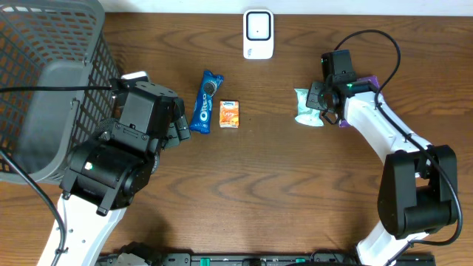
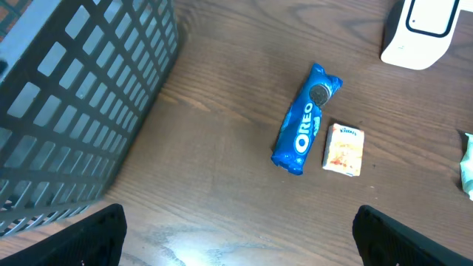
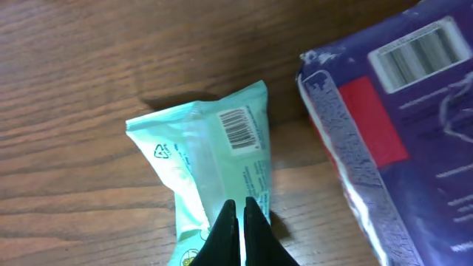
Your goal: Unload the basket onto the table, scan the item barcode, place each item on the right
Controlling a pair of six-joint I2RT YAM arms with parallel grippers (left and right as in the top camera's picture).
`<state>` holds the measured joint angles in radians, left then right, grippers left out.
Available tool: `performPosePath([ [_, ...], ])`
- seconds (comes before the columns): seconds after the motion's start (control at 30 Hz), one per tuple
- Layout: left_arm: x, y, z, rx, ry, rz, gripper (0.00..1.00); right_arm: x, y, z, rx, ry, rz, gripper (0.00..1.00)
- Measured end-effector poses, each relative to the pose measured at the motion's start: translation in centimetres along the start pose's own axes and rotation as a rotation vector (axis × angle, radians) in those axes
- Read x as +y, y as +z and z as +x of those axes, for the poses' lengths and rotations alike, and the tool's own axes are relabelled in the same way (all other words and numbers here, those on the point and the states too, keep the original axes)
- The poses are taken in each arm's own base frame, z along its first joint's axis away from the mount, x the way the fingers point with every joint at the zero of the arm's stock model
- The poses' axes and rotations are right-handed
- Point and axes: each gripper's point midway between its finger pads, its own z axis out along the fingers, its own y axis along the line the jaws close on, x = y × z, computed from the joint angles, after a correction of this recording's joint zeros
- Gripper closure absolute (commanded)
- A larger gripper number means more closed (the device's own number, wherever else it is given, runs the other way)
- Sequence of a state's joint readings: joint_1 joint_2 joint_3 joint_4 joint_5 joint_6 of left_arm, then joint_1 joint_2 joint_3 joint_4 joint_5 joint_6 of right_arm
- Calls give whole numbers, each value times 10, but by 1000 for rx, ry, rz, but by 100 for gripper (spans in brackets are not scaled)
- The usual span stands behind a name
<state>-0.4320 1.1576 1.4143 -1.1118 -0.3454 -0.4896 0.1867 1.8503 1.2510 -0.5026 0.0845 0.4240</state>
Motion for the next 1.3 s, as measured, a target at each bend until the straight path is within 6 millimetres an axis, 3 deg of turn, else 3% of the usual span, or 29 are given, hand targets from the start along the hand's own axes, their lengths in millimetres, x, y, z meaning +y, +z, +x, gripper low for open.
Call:
performPosePath([
  [0.3,0,0,0,0,0,0,2,5,31,29,47,-33,7,99],
  [0.5,0,0,0,0,0,0,2,4,30,31,51,-42,25,98],
  [0.7,0,0,0,0,0,0,2,-8,7,38,93,-52,81,91],
  [0.93,0,0,0,0,0,0,2,7,-61,-2,-78,-56,17,83],
  [1.0,0,0,0,0,0,0,2,11,-67,-3,-87,-63,8,82],
  [1.13,0,0,0,0,0,0,2,16,-62,11,-39,-91,15,80],
  [1.3,0,0,0,0,0,0,2,15,-34,48,104,-120,67,82],
])
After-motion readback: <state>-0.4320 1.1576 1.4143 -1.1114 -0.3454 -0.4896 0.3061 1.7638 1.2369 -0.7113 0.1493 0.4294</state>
